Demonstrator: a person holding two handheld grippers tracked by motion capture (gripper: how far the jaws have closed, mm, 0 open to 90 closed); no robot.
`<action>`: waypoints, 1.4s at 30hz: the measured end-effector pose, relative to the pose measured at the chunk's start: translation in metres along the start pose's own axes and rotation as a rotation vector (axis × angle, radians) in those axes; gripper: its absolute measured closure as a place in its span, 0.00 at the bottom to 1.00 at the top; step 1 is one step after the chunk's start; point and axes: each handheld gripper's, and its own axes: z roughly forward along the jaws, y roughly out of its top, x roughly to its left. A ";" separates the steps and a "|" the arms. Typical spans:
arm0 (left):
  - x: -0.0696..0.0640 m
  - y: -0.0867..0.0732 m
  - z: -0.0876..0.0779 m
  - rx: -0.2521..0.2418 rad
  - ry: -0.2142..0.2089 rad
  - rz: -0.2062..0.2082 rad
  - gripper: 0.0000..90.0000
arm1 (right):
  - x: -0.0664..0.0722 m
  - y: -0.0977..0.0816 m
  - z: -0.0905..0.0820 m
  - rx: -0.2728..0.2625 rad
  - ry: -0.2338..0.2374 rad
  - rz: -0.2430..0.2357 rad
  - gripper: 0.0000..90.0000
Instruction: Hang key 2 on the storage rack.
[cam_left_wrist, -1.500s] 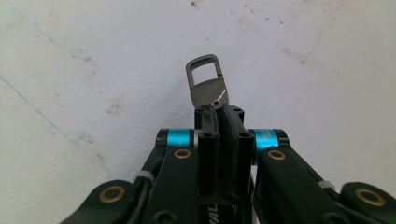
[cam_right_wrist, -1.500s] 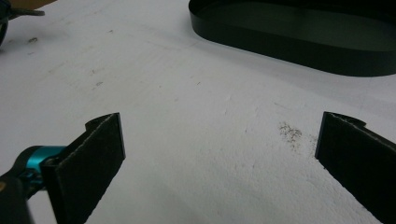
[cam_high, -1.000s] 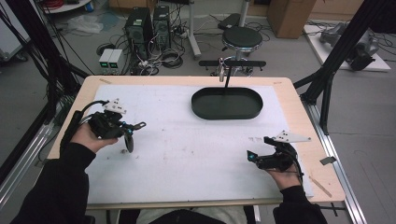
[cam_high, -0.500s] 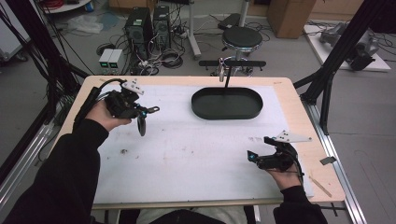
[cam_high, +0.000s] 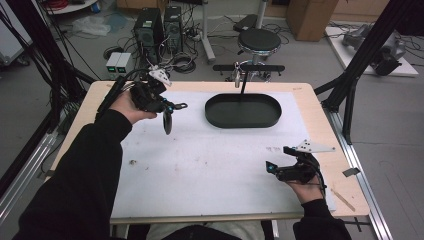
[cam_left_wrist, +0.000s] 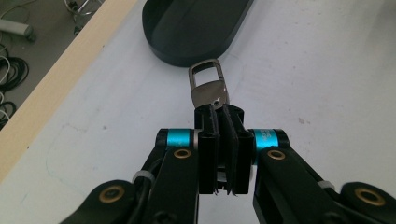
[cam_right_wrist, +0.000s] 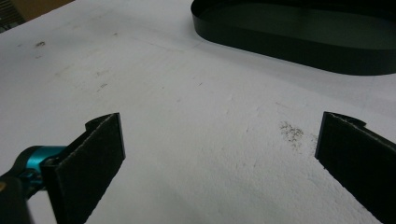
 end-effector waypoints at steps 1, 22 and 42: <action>0.000 0.003 0.002 0.003 -0.007 0.006 0.94 | 0.000 0.000 0.000 -0.001 0.002 0.003 0.01; 0.009 0.078 0.041 -0.013 0.035 0.070 0.94 | 0.001 -0.007 0.001 0.004 0.019 -0.006 0.01; 0.034 0.110 0.061 -0.150 0.149 -0.025 0.94 | -0.001 -0.006 0.000 -0.017 0.017 0.000 0.01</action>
